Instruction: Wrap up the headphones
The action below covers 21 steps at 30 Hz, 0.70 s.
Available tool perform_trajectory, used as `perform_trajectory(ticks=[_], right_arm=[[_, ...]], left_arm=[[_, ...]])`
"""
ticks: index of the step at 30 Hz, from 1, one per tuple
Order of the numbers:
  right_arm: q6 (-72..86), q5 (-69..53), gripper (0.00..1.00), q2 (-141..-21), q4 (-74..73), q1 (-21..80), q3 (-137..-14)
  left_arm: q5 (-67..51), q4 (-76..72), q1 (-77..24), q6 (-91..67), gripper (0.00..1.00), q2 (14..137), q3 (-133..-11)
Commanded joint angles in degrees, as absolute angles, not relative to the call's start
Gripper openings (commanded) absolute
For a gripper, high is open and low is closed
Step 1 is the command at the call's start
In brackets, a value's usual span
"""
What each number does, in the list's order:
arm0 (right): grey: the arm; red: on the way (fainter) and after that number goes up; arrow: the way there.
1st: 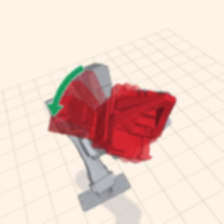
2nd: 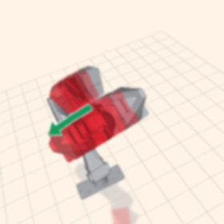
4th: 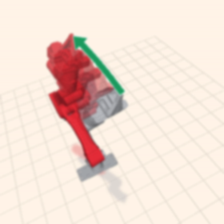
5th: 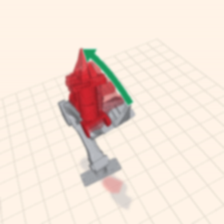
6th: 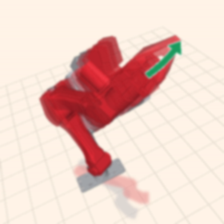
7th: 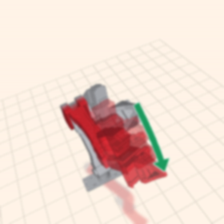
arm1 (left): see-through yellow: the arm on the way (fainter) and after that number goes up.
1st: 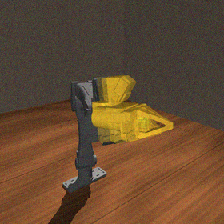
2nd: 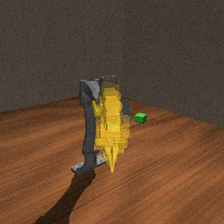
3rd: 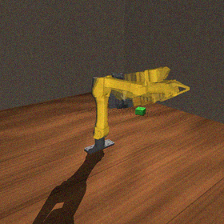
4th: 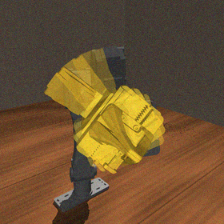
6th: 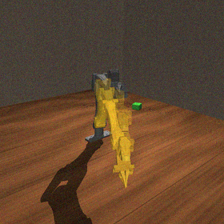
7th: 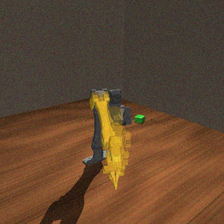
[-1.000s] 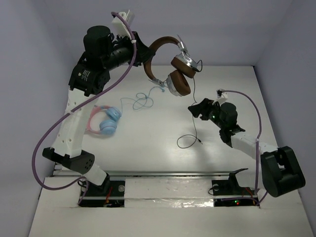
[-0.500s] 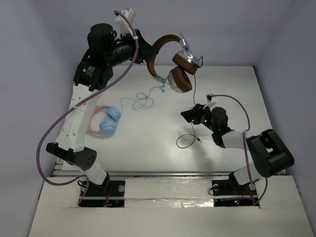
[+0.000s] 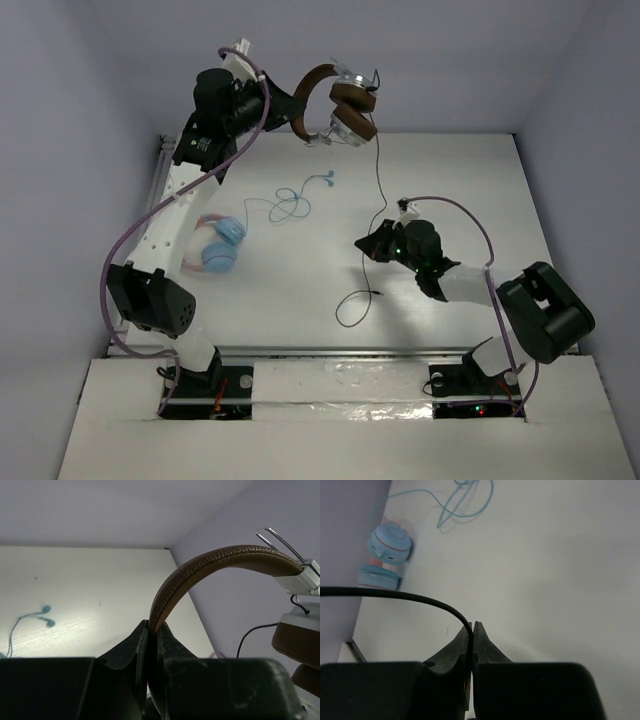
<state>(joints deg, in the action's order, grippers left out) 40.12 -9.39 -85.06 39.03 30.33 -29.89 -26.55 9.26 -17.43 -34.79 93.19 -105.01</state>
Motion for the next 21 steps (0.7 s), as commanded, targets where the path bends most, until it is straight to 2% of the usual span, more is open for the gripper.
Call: perform_trajectory(ticks=[1, 5, 9, 12, 17, 21], right_arm=[[39.29, -2.73, 0.0, -82.62, 27.62, 31.55, -32.78], [37.53, 0.43, 0.0, -78.93, 17.69, 32.87, -34.8], [34.72, 3.43, 0.0, -75.76, 8.01, 38.05, -39.28], [32.97, 4.12, 0.0, -75.94, -0.67, 43.49, -43.76], [30.76, 7.73, 0.0, -73.93, -12.46, 53.15, -50.96], [28.92, 8.35, 0.0, -70.58, -22.46, 57.2, -55.18]], left_arm=[[-20.32, -4.54, -16.35, -43.67, 0.0, 92.64, -98.98], [-13.82, -12.39, -16.35, -48.34, 0.0, 89.3, -87.12], [0.65, -15.55, -19.77, -47.55, 0.0, 85.61, -78.16], [10.06, -15.65, -24.06, -44.04, 0.0, 85.95, -76.82], [17.83, -14.32, -28.03, -39.12, 0.0, 87.71, -76.73], [25.46, -12.14, -31.02, -31.32, 0.0, 90.25, -78.22]])
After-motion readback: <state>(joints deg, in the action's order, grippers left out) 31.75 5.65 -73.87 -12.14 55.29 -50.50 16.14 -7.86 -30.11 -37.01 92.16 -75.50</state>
